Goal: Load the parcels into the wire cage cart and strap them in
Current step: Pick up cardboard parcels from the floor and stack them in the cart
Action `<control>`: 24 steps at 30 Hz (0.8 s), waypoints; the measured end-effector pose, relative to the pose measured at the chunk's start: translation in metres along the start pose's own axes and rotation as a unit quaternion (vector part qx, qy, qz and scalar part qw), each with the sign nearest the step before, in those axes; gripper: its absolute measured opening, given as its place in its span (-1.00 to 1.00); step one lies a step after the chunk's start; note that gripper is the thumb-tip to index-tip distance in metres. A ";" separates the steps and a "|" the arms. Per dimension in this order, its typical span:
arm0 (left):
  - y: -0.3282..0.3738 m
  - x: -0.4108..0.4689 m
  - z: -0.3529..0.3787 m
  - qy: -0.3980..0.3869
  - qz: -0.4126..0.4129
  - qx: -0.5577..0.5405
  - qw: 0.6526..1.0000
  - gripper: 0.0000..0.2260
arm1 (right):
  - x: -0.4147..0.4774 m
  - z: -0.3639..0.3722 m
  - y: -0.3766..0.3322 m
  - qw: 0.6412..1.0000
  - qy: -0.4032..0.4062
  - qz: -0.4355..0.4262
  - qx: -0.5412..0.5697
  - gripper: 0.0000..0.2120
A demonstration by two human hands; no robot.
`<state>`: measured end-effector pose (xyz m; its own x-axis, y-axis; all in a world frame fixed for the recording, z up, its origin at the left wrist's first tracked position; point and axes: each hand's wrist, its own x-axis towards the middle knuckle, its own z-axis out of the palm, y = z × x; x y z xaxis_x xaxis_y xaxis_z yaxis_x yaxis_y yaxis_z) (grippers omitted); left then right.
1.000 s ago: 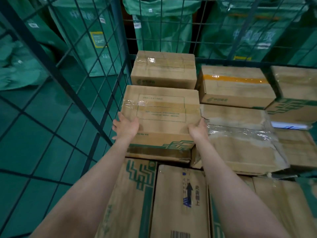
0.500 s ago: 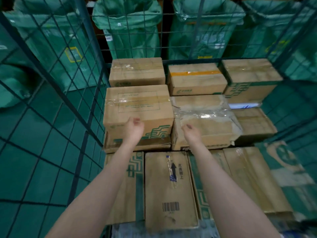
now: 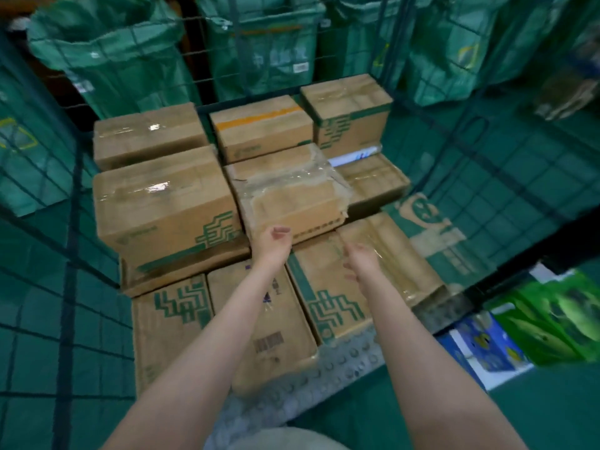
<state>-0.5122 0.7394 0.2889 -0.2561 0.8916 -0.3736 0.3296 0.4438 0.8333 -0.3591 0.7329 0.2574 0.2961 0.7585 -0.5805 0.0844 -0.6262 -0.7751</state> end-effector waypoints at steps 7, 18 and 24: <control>0.009 -0.079 0.104 -0.070 0.019 0.019 0.997 -0.89 | -0.027 -0.125 0.066 0.997 0.063 0.049 0.007 -0.81; 0.004 -0.199 0.241 -0.150 0.041 0.062 0.986 -0.83 | -0.079 -0.292 0.158 0.991 0.086 0.072 0.075 -0.74; 0.002 -0.215 0.298 -0.188 0.043 0.103 0.976 -0.82 | -0.074 -0.347 0.191 0.980 0.127 0.116 0.098 -0.78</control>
<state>-0.1857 0.5756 0.2495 0.1196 0.8790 -0.4616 0.5213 0.3401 0.7827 -0.0353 0.4944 0.2392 0.5153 0.5144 -0.6854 -0.1902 -0.7112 -0.6768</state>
